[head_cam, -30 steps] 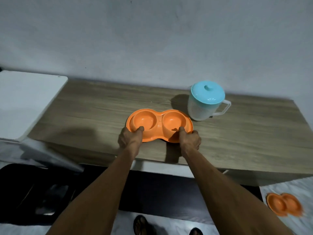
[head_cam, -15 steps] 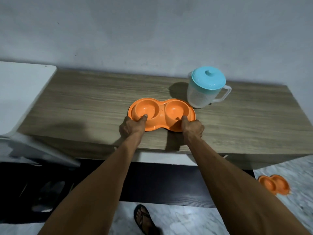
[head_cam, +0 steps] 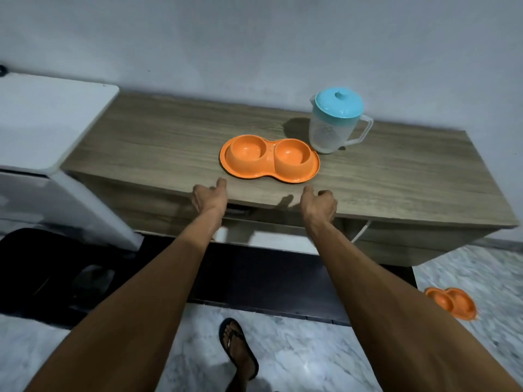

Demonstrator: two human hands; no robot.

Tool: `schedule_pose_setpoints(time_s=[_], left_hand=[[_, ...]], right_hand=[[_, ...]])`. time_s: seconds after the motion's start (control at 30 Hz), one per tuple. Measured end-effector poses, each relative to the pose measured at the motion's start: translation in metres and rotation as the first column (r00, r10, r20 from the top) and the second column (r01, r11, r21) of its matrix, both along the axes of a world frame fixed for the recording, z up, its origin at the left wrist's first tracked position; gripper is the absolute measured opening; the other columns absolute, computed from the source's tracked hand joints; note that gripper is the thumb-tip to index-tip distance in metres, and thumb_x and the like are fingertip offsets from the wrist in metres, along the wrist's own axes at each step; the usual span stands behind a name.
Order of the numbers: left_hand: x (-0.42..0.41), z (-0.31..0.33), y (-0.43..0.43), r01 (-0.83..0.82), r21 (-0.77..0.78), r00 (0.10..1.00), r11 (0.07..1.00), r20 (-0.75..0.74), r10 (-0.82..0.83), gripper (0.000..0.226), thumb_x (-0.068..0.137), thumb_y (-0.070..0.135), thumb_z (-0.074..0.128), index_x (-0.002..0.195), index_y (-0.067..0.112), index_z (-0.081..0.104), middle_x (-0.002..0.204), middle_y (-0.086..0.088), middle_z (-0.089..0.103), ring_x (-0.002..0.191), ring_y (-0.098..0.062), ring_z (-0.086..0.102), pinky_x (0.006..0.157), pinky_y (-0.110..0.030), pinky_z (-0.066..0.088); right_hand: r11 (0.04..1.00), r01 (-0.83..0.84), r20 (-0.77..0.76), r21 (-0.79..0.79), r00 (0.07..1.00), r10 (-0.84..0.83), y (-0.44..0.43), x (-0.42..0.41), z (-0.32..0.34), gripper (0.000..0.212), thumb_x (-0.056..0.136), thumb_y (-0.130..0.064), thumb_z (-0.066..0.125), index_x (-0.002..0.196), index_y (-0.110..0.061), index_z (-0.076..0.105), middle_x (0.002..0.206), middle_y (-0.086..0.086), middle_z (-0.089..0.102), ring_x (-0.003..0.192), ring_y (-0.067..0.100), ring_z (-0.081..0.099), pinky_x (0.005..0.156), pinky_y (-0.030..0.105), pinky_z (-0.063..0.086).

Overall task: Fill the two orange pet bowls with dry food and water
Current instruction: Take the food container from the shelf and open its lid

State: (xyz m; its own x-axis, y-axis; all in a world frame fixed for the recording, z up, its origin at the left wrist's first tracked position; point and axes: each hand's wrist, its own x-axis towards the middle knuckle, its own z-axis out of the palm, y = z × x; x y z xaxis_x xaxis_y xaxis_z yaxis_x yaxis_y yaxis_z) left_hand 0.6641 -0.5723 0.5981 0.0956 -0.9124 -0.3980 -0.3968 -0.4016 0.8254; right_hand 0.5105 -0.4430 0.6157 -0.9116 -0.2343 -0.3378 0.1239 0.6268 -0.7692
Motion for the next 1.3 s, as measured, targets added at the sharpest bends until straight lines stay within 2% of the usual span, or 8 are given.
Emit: schedule_pose_setpoints(time_s=[0.4,0.5,0.73,0.83,0.93,1.07,1.17,1.3], left_hand=[[0.077,-0.096,0.044,0.021,-0.053,1.000,0.998,0.020,-0.020,0.041,0.097,0.037,0.052,0.121,0.006,0.061,0.123,-0.016,0.062,0.115,-0.033,0.055,0.091,-0.033,0.041],[0.076,-0.131,0.033,0.090,-0.110,0.996,0.990,-0.005,-0.091,0.037,0.098,0.035,0.051,0.120,0.007,0.060,0.116,-0.014,0.063,0.101,-0.026,0.056,0.082,-0.031,0.041],[0.057,-0.215,-0.003,0.155,-0.283,0.972,0.946,-0.126,-0.197,0.040,0.100,0.040,0.044,0.120,0.009,0.060,0.103,-0.006,0.060,0.104,-0.024,0.055,0.085,-0.029,0.037],[0.041,-0.238,-0.018,0.168,-0.343,0.957,0.924,-0.168,-0.236,0.050,0.101,0.046,0.037,0.130,0.008,0.055,0.121,-0.011,0.061,0.119,-0.028,0.053,0.098,-0.036,0.041],[0.025,-0.253,-0.025,0.206,-0.377,0.959,0.903,-0.105,-0.262,0.061,0.102,0.047,0.032,0.150,0.009,0.034,0.150,-0.014,0.042,0.140,-0.030,0.038,0.113,-0.039,0.030],[0.010,-0.254,-0.034,0.198,-0.397,0.962,0.896,-0.095,-0.255,0.054,0.104,0.040,0.031,0.143,0.004,0.038,0.144,-0.017,0.047,0.131,-0.032,0.045,0.097,-0.036,0.036],[0.002,-0.255,-0.043,0.148,-0.371,0.967,0.917,-0.139,-0.213,0.046,0.103,0.036,0.033,0.132,0.003,0.048,0.129,-0.018,0.055,0.109,-0.030,0.053,0.081,-0.031,0.033],[-0.003,-0.251,-0.041,0.099,-0.333,0.974,0.938,-0.160,-0.160,0.042,0.102,0.032,0.043,0.126,0.000,0.054,0.125,-0.018,0.058,0.105,-0.030,0.055,0.078,-0.029,0.033]], right_hand=[[0.988,-0.150,-0.065,-0.040,0.987,0.147,0.024,0.074,-0.128,0.028,0.092,-0.034,0.052,0.108,-0.012,0.061,0.118,0.012,0.062,0.103,0.031,0.060,0.091,0.042,0.047],[0.982,-0.178,-0.104,-0.063,0.980,0.171,0.002,0.081,-0.171,0.025,0.093,-0.034,0.052,0.105,-0.014,0.060,0.115,0.009,0.062,0.101,0.029,0.061,0.090,0.042,0.048],[0.945,-0.225,-0.227,-0.237,0.959,0.171,-0.052,0.080,-0.267,0.025,0.094,-0.033,0.051,0.103,-0.013,0.062,0.107,0.009,0.065,0.102,0.028,0.061,0.095,0.045,0.049],[0.921,-0.214,-0.307,-0.325,0.945,0.111,-0.077,0.072,-0.281,0.027,0.095,-0.031,0.050,0.102,-0.008,0.063,0.107,0.014,0.065,0.101,0.030,0.061,0.093,0.044,0.049],[0.895,-0.207,-0.356,-0.396,0.933,0.058,-0.096,0.064,-0.287,0.030,0.097,-0.028,0.049,0.107,-0.003,0.063,0.112,0.016,0.063,0.104,0.030,0.059,0.095,0.043,0.047],[0.880,-0.220,-0.270,-0.422,0.956,0.110,-0.114,0.053,-0.286,0.035,0.098,-0.029,0.050,0.117,-0.002,0.061,0.119,0.016,0.063,0.102,0.027,0.057,0.088,0.029,0.043],[0.871,-0.219,-0.130,-0.439,0.975,0.179,-0.127,0.049,-0.284,0.047,0.098,-0.035,0.053,0.137,-0.009,0.053,0.135,0.012,0.058,0.122,0.030,0.054,0.104,0.031,0.039],[0.873,-0.186,-0.056,-0.450,0.982,0.181,-0.125,0.050,-0.282,0.042,0.095,-0.031,0.059,0.132,-0.010,0.056,0.128,0.010,0.061,0.116,0.027,0.057,0.105,0.034,0.042]])
